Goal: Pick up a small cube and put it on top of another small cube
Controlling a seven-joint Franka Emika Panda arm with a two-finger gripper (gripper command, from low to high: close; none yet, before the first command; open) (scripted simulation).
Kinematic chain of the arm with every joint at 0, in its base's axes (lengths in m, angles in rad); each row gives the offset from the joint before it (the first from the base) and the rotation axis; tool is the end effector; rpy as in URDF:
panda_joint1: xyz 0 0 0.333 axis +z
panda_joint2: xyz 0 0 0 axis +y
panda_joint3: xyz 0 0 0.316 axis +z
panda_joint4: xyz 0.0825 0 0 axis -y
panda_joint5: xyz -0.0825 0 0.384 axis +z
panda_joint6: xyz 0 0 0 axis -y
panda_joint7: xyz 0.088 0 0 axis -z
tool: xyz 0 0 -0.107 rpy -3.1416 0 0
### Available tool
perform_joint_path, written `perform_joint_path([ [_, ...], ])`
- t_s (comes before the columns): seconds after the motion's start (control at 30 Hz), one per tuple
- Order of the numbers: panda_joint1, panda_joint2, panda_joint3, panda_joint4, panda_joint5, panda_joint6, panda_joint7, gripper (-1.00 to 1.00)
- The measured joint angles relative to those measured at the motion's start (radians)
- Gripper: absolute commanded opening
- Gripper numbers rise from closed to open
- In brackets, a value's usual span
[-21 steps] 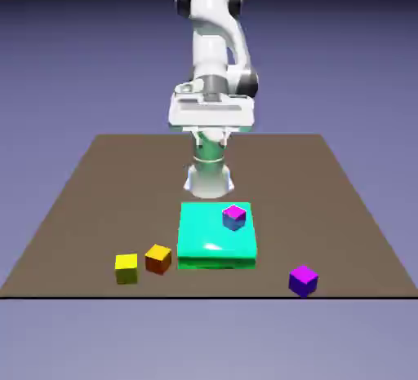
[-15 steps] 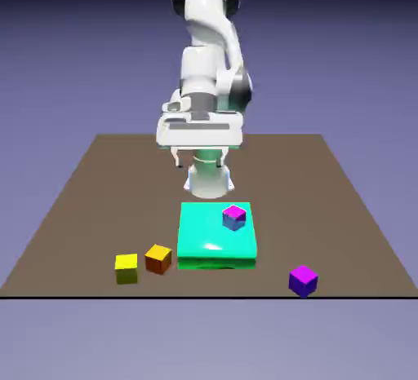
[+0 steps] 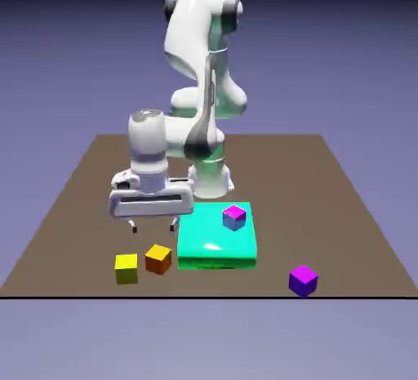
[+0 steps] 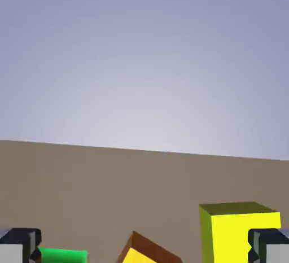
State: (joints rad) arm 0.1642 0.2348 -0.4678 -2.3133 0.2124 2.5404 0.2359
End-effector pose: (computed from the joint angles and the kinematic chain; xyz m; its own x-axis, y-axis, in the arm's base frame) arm 0.5005 -0.1620 0.2547 0.7637 -0.6453 0.0191 -0.6449 -0.7639 -0.0240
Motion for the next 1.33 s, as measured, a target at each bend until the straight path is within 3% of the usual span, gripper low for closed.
perform_joint_path([
  [0.23, 0.047, 0.248, -0.144, 0.153, 0.065, -0.153, -0.156, 0.00],
  [0.37, -0.015, 0.357, -0.068, 0.158, 0.142, -0.053, -0.204, 0.00],
  [0.4, -0.034, 0.391, -0.044, 0.159, 0.165, -0.022, -0.219, -1.00],
  [0.6, 0.048, 0.246, -0.144, 0.151, 0.065, -0.153, -0.158, -1.00],
  [0.93, 0.191, -0.108, -0.152, -0.124, -0.290, -0.123, -0.199, -1.00],
  [1.1, 0.122, 0.037, -0.076, -0.141, -0.183, 0.024, -0.272, -1.00],
  [1.13, 0.105, 0.072, -0.058, -0.145, -0.157, 0.060, -0.290, 1.00],
  [1.33, 0.175, -0.073, -0.134, -0.128, -0.266, -0.086, -0.215, 1.00],
])
